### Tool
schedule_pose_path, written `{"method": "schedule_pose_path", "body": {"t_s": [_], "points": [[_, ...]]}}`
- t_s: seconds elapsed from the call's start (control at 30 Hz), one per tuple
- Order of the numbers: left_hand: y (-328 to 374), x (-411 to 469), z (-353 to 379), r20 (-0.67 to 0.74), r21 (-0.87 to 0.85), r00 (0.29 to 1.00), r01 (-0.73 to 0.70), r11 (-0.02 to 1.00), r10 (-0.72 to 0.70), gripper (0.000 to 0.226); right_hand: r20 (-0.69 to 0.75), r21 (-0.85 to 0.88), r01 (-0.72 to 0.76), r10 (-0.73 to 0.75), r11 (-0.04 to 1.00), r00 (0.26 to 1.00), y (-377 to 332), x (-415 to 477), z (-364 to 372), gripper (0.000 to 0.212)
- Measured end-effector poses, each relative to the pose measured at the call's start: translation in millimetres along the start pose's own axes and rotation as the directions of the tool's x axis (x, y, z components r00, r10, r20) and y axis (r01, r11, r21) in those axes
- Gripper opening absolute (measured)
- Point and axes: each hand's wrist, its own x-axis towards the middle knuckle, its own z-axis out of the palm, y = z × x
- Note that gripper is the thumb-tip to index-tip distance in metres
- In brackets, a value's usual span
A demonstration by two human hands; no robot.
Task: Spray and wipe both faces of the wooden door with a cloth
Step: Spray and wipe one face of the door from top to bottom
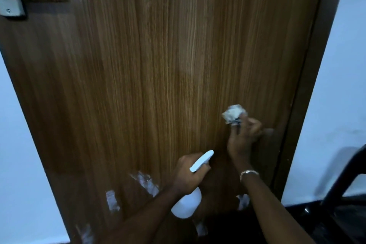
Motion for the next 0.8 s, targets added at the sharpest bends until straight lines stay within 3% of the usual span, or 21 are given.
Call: {"method": "schedule_pose_path", "body": {"t_s": [0.07,0.13,0.17,0.23,0.3,0.33,0.37,0.43,0.5,0.57,0.6,0.63,0.7,0.73,0.8], "points": [[0,1,-3,-0.021,-0.010,1.000,-0.006,1.000,0.005,0.022,0.189,-0.066,0.271,-0.254,0.960,0.948,8,-41,6,0.040],[-4,0,-9,-0.011,-0.020,1.000,0.011,1.000,-0.011,0.019,0.309,-0.093,0.347,-0.304,0.933,0.901,39,-74,-2,0.041],[-7,-1,-12,-0.008,-0.023,1.000,0.020,1.000,-0.020,0.019,0.277,-0.092,0.264,-0.230,0.960,0.933,55,-81,-7,0.043],[-12,-3,-18,-0.014,-0.023,1.000,0.022,0.999,-0.023,0.024,0.080,-0.055,-0.076,0.080,0.996,0.994,68,-69,-12,0.051],[-17,-2,-22,-0.036,-0.005,0.999,0.022,1.000,-0.022,0.026,-0.068,0.008,-0.418,0.417,0.909,0.906,51,-33,-9,0.054],[-19,-1,-23,-0.045,0.002,0.999,0.018,1.000,-0.018,0.024,-0.102,0.024,-0.462,0.462,0.886,0.881,34,-16,-5,0.052],[-20,0,-23,-0.044,0.006,0.999,0.014,1.000,-0.014,0.023,-0.113,0.031,-0.404,0.405,0.914,0.907,14,-7,0,0.049],[-18,3,-21,-0.033,0.009,0.999,0.009,1.000,-0.008,0.023,-0.043,-0.025,-0.062,0.060,0.998,0.997,-10,-13,10,0.044],[-15,7,-18,-0.025,0.009,1.000,0.008,1.000,-0.008,0.021,0.191,-0.114,0.272,-0.248,0.956,0.950,-3,-53,18,0.045],[-16,10,-15,-0.027,-0.022,0.999,0.017,1.000,-0.018,0.019,0.379,-0.114,0.426,-0.357,0.897,0.854,31,-92,10,0.045],[-17,12,-14,-0.027,-0.046,0.999,0.024,0.999,-0.025,0.018,0.384,-0.119,0.426,-0.354,0.897,0.853,54,-103,2,0.045],[-17,13,-11,-0.026,-0.067,0.999,0.025,0.997,-0.027,0.016,0.337,-0.116,0.352,-0.297,0.929,0.893,73,-106,-7,0.046],[-19,15,-4,-0.026,-0.093,0.999,0.015,0.996,-0.018,0.015,0.153,-0.092,-0.008,0.022,0.996,0.988,95,-86,-19,0.047],[-19,16,0,-0.023,-0.099,1.000,0.008,0.995,-0.010,0.015,0.040,-0.058,-0.244,0.247,0.968,0.968,98,-65,-21,0.049],[-19,20,9,-0.019,-0.116,1.000,0.007,0.993,-0.009,0.015,-0.111,0.082,-0.612,0.617,0.787,0.779,92,-13,-19,0.050]]}}
